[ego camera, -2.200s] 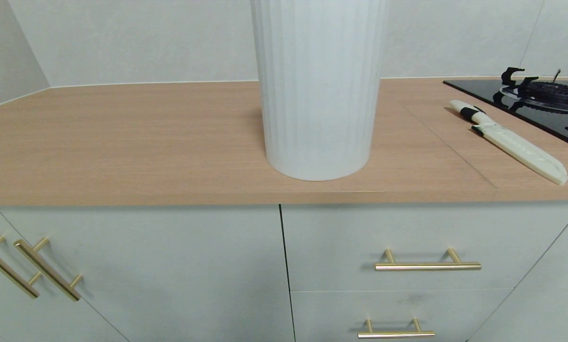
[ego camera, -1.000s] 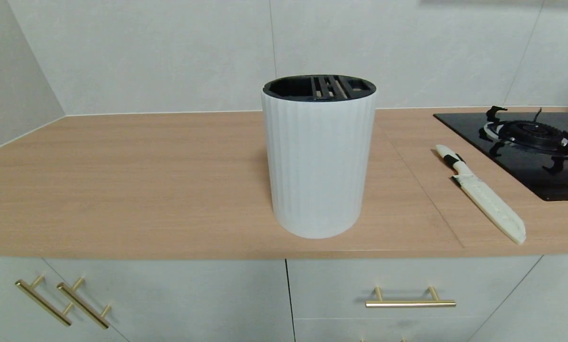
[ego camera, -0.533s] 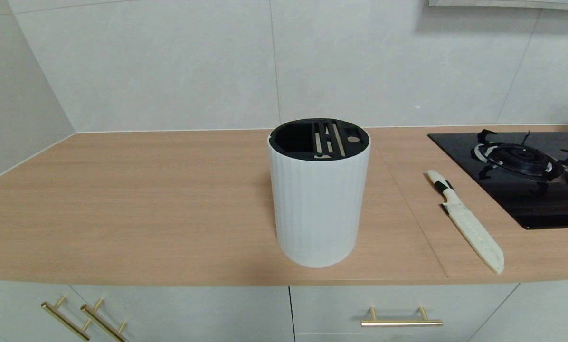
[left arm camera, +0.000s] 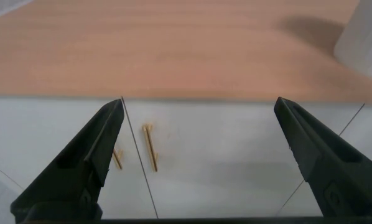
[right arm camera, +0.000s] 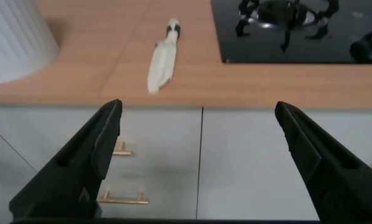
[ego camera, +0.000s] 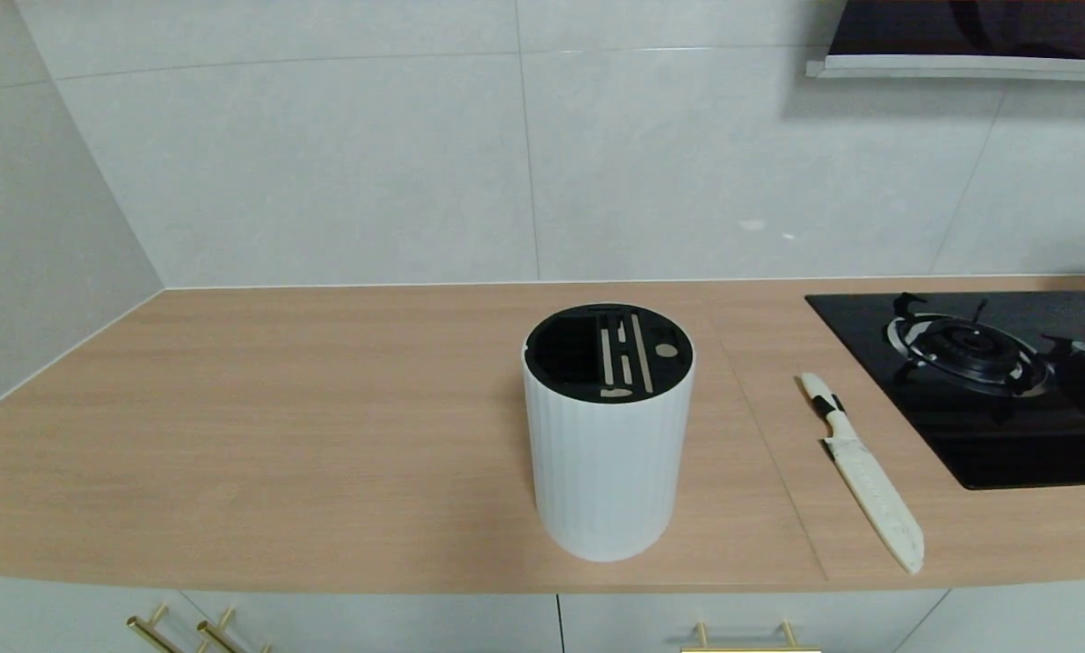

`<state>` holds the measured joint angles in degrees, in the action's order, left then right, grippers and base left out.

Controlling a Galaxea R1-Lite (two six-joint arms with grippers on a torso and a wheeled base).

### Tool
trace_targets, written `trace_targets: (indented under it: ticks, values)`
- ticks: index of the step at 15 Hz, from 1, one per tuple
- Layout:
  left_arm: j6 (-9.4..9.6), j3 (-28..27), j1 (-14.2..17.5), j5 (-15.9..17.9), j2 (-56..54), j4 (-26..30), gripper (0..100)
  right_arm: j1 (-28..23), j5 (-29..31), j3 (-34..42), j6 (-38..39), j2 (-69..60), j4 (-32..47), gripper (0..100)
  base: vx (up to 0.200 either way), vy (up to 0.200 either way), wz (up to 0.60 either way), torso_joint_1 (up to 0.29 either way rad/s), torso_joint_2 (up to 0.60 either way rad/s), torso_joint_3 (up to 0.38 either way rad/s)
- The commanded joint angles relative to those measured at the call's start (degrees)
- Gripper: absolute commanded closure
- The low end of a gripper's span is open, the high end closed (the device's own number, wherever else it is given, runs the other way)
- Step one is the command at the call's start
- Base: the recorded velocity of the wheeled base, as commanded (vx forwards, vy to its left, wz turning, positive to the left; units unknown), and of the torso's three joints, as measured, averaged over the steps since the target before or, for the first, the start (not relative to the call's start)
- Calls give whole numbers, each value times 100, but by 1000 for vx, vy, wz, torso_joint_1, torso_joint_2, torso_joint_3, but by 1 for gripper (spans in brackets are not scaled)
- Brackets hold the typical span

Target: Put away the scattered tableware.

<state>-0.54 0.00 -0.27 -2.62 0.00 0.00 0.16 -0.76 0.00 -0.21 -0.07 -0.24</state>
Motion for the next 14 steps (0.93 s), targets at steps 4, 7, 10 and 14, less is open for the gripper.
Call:
trace_targets:
  ticks: [4, 7, 10, 14]
  values:
    - [1, 0, 0, -2, 0, 0, 0, 2, -4, 0, 3, 7, -2, 0, 0, 0, 0, 266, -569, -305]
    - [1, 0, 0, -2, 0, 0, 0, 2, -4, 0, -6, 7, -2, 0, 0, 0, 0, 263, -546, -286]
    - [1, 0, 0, -2, 0, 0, 0, 2, -4, 0, 3, 7, -2, 0, 0, 0, 0, 45, -89, -49]
    - [1, 0, 0, -2, 0, 0, 0, 2, -4, 0, 3, 7, -2, 0, 0, 0, 0, 0, 0, 0]
